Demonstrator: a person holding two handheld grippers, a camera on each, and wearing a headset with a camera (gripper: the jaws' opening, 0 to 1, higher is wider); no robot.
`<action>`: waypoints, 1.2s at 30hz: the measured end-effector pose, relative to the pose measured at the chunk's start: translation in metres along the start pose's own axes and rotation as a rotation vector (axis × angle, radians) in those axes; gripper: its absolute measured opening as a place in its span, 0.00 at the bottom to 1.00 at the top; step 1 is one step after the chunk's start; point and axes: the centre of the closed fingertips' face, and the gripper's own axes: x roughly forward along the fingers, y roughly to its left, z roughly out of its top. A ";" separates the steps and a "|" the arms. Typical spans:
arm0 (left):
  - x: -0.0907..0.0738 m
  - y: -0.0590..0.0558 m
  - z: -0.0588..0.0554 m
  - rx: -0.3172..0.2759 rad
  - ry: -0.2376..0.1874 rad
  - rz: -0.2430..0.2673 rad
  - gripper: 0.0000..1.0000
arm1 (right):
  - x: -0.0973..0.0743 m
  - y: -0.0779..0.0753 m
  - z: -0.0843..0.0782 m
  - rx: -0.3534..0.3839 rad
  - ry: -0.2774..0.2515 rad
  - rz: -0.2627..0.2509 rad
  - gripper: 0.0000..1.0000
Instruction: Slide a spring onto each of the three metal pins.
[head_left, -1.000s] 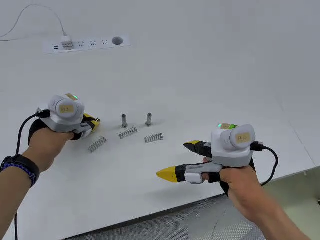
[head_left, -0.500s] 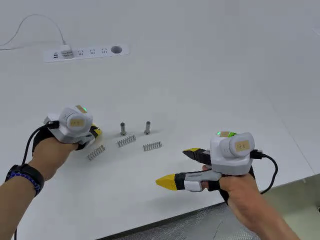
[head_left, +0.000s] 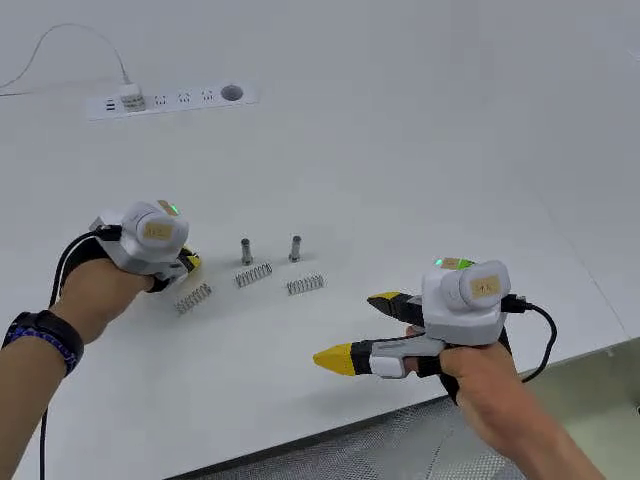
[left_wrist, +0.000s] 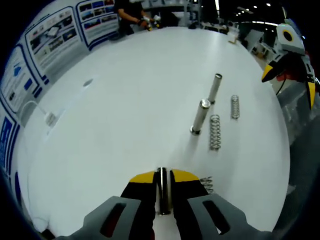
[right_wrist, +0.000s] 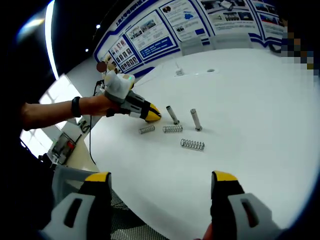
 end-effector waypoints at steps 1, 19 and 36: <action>0.000 0.000 0.000 0.010 0.003 -0.002 0.12 | 0.000 0.000 0.000 0.001 -0.001 0.000 0.83; -0.012 0.003 0.008 -0.133 -0.090 0.030 0.07 | -0.001 0.004 0.004 0.006 -0.020 0.000 0.82; -0.039 0.001 -0.005 -0.153 -0.124 0.073 0.08 | -0.005 0.003 0.004 0.007 -0.036 -0.009 0.82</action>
